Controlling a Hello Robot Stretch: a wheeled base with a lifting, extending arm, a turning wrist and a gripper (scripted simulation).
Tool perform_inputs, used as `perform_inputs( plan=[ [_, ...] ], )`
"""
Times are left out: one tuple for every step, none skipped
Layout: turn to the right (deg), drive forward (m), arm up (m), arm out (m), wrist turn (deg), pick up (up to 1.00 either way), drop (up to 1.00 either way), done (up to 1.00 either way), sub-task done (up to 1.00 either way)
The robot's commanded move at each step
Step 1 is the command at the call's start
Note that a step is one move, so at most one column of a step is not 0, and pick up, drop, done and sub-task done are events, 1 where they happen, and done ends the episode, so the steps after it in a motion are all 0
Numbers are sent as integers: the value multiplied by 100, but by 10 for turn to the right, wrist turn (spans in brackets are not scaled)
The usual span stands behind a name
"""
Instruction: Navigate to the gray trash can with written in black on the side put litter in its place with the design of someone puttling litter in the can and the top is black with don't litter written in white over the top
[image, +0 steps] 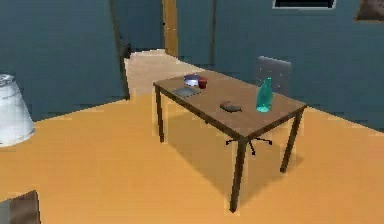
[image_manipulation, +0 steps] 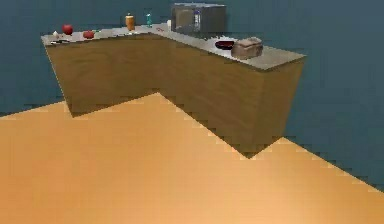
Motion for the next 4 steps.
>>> perform_inputs(
  plan=[
    [0, 50, 0, 0, 0, 0, 0, 0, 0],
    [-360, 0, 0, 0, 0, 0, 0, 0, 0],
    [0, 70, 0, 0, 0, 0, 0, 0, 0],
    [0, 100, 0, 0, 0, 0, 0, 0, 0]
  ],
)
